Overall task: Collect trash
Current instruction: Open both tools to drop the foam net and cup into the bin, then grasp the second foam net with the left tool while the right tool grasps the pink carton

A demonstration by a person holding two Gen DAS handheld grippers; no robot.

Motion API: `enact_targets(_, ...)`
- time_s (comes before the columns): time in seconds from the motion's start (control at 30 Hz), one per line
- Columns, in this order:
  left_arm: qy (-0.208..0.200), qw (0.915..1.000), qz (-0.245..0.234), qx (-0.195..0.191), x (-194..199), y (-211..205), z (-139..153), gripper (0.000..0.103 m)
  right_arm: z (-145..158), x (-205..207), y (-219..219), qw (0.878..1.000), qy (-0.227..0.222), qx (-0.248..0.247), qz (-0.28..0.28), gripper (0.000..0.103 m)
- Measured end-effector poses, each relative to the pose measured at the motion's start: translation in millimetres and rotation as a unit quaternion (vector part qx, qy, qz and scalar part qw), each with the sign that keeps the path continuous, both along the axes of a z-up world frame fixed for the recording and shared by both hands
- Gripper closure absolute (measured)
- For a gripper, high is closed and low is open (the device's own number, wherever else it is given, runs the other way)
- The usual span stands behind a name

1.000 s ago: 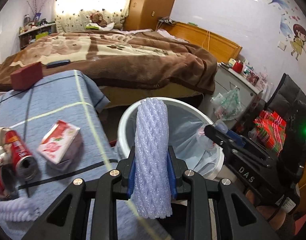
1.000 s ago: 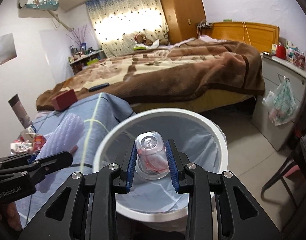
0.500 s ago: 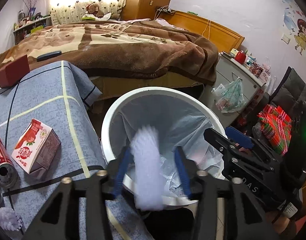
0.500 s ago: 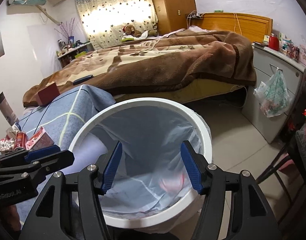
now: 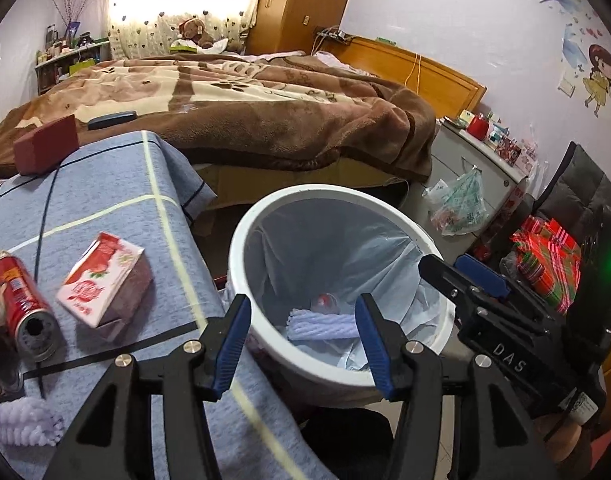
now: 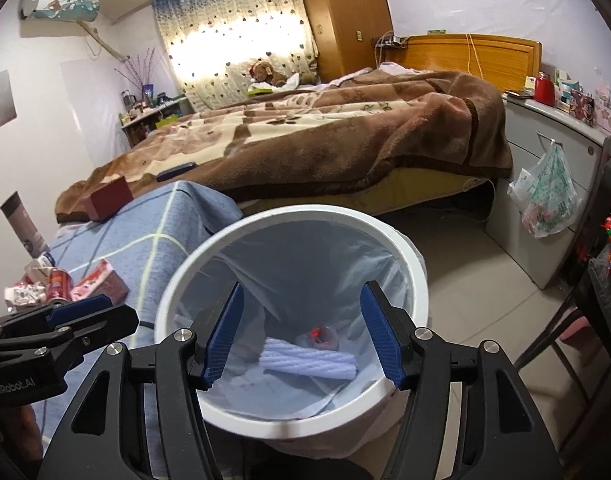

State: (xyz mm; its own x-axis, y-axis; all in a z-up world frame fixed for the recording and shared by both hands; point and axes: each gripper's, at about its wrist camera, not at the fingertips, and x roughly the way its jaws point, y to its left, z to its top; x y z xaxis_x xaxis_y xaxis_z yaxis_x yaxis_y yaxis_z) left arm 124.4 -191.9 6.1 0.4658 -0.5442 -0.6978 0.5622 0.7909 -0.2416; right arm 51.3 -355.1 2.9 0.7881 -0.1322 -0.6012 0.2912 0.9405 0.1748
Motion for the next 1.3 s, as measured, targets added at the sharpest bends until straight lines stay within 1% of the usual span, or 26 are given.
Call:
enact_targets(0.27,-0.02,0.9994,0.026,-0.007,-9.6,35.0,10.1,0.047,7.7,-2.2,15.4,1.0,-0.02,0.0,0.016,0.041)
enact_targets(0.53,-0.033,0.9976,0.059,-0.015,-19.1,77.6,14.3,0.047,12.1,-4.4,42.4,0.998,-0.034,-0.001,0.054,0.041)
enact_targets(0.67,-0.039,0.9955,0.083,-0.02,-24.1,101.6,16.1,0.047,11.6,-3.7,56.1,0.997,-0.036,0.002,0.073,0.041)
enact_targets(0.83,-0.053,0.992,0.114,-0.007,-32.1,135.7,14.3,0.046,10.9,-1.3,81.7,0.994,-0.034,-0.009,0.106,0.041)
enact_targets(0.97,-0.052,0.988,0.145,0.001,-35.4,168.6,9.3,0.046,10.0,2.0,97.4,0.991,-0.033,-0.005,0.128,0.041)
enact_targets(1.1,-0.049,0.9836,0.174,-0.006,-37.3,196.3,5.5,0.046,10.0,6.0,113.6,0.988,-0.031,-0.012,0.149,0.041)
enact_targets(1.3,-0.039,0.9791,0.2,0.003,-36.5,226.8,-4.9,0.044,4.9,13.4,138.4,0.985,-0.021,-0.012,0.173,0.041)
